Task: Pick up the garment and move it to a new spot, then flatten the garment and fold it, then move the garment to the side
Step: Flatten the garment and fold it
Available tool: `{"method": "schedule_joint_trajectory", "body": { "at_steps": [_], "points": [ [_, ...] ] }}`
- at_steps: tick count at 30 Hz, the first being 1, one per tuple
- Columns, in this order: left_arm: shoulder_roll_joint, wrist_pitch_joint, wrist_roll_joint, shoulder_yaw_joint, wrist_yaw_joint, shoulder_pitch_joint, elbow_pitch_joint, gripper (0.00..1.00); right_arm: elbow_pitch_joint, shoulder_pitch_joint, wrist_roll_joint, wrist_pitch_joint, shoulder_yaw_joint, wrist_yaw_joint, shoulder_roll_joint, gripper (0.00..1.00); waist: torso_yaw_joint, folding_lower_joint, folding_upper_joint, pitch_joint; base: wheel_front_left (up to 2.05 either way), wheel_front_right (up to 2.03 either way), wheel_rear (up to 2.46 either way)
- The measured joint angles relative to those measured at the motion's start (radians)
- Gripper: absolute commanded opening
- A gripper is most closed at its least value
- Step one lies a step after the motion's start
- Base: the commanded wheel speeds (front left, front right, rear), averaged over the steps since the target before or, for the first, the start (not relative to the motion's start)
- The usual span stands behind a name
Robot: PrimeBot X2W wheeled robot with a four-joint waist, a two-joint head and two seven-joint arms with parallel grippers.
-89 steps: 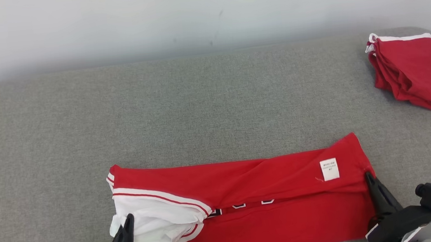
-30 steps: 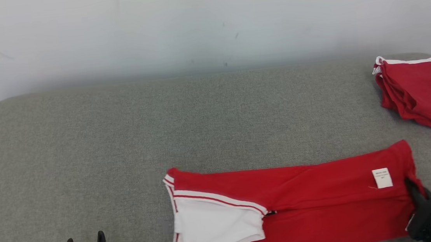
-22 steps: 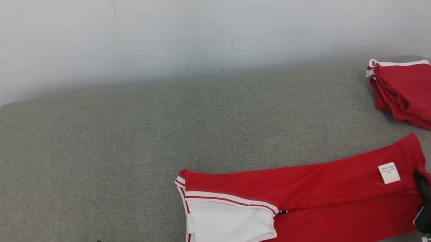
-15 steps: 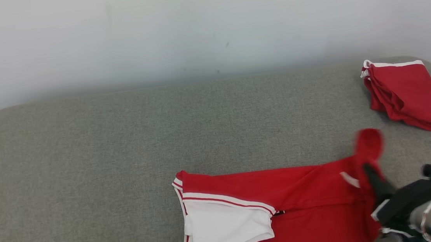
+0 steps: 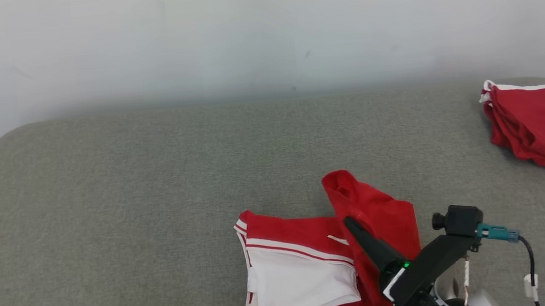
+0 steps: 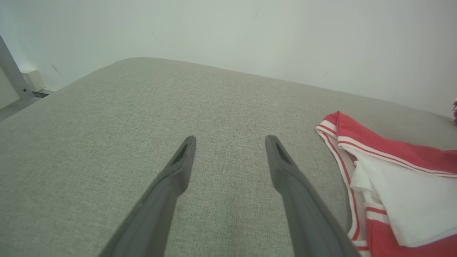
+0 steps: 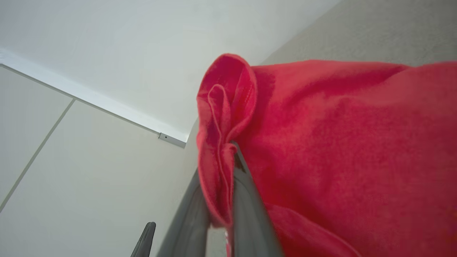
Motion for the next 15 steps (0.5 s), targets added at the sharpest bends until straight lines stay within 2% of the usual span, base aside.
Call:
{"method": "schedule_joint_trajectory", "body": {
  "at_steps": [8,15],
  "points": [
    [0.000,0.000,-0.007,-0.021,0.000,-0.015,0.026,1.00,0.083,-0.049,-0.022,-0.036,0.064,0.000,0.037,0.00,0.048,0.0000,0.0000,0.008,0.00,0.00,0.00],
    [0.000,0.000,-0.015,-0.045,-0.002,-0.040,0.050,1.00,0.180,-0.107,0.043,-0.108,0.180,0.000,0.038,0.00,0.085,0.0000,0.0001,0.017,0.00,0.00,0.00]
  ]
}}
